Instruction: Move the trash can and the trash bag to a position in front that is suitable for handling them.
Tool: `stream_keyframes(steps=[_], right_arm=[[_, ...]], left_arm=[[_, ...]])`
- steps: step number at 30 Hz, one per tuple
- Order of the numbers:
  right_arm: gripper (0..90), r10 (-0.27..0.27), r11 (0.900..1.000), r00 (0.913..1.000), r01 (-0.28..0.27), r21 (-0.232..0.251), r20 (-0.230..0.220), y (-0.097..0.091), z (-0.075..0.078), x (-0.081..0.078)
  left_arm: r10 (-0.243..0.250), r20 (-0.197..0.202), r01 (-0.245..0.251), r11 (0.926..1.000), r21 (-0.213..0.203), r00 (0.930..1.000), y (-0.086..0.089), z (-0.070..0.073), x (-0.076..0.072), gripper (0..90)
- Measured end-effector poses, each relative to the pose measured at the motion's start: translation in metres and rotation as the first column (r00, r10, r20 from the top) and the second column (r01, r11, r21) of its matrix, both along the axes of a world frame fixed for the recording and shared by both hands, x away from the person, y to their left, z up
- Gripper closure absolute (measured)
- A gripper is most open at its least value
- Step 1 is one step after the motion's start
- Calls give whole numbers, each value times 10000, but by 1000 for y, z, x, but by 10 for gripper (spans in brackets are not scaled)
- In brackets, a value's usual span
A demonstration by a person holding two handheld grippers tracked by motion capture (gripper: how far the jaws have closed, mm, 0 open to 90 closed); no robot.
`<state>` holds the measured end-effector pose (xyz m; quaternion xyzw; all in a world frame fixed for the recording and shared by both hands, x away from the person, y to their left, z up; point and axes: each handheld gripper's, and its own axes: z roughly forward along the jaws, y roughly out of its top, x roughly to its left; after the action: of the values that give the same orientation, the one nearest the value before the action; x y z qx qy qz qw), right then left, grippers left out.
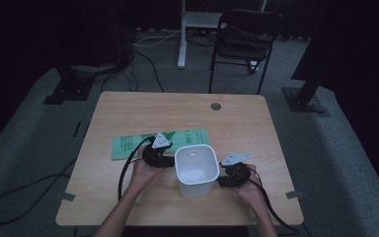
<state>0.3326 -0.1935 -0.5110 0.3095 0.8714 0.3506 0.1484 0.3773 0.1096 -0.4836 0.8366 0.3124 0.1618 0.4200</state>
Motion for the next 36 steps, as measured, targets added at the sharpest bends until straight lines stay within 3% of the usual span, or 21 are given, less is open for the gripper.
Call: stream_keyframes(steps=[3,8,11,14,19,21,24,27,30,33,36], right_arm=[[394,-42,9998,9998,46,209,-175,-3,-5,-9],[393,106,9999,9997,-108,-78,-205,2,-11,-22],[381,287,9996,9991,-285,50,-327,4,-13,-25],[380,139,9995,9997,-145,-282,-211,2,-17,-22],[380,-145,9993,9991,132,-343,-395,-9,-23,-15],[377,-251,9991,9988,236,-344,-430,-12,-25,-14],[377,-323,9993,9985,315,-187,-448,-14,-26,-13],[377,-288,9996,9985,285,-68,-474,-14,-27,-13],[376,-204,9998,9986,207,51,-480,-12,-28,-14],[375,-179,9997,9989,185,128,-442,-13,-29,-14],[373,-130,9998,9991,137,160,-402,-14,-29,-14]], left_arm=[[158,-117,-160,9996,-213,9998,-1,1,2,394],[201,-272,-209,9994,-293,9994,-2,-1,5,396],[314,-210,-313,9995,54,9993,1,-3,6,391],[681,-279,-672,9973,305,9973,14,-8,9,395],[1480,-377,-1434,9841,1046,9883,43,-15,15,416],[1502,-561,-1416,9809,1334,9871,49,-19,18,426],[1150,-843,-1018,9839,1471,9898,51,-23,20,428],[918,-850,-777,9846,1565,9921,43,-28,23,424],[849,-1028,-650,9809,1832,9911,35,-37,32,430],[957,-1074,-713,9747,2119,9896,30,-44,38,446],[1096,-1047,-864,9748,2055,9884,29,-47,42,466]])
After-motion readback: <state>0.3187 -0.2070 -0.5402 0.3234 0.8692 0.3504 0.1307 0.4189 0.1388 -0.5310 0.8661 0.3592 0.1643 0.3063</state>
